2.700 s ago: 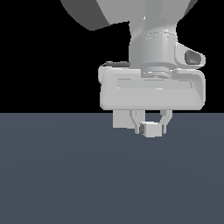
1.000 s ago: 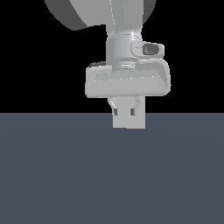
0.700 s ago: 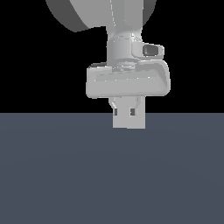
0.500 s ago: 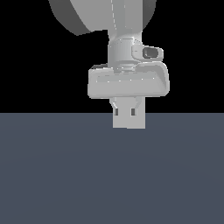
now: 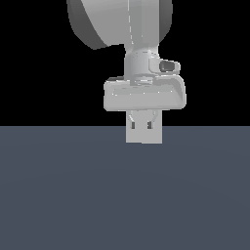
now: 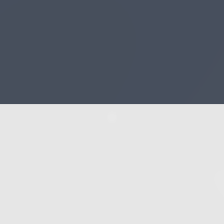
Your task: Plug the charger into the wall socket.
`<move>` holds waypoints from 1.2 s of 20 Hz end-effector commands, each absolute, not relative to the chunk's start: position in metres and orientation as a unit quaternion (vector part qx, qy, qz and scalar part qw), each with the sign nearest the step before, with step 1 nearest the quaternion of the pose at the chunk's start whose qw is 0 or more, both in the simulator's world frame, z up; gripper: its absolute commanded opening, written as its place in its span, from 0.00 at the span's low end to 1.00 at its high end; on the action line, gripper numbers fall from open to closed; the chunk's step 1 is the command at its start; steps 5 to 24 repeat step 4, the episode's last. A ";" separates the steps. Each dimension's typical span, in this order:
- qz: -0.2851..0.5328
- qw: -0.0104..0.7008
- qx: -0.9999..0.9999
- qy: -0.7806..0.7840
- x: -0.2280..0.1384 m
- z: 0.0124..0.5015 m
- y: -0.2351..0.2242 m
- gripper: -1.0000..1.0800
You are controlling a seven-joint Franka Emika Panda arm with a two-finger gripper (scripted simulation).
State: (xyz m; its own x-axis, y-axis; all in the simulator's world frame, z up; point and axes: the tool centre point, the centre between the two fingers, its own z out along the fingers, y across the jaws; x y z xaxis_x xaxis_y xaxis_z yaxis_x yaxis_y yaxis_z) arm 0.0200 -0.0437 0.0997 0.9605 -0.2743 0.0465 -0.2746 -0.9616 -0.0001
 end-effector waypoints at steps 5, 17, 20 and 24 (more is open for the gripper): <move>0.023 0.003 0.990 -0.138 0.025 0.100 -0.045 0.00; 0.023 0.003 0.990 -0.138 0.025 0.100 -0.045 0.00; 0.023 0.003 0.990 -0.138 0.025 0.100 -0.045 0.00; 0.023 0.003 0.990 -0.138 0.025 0.100 -0.045 0.00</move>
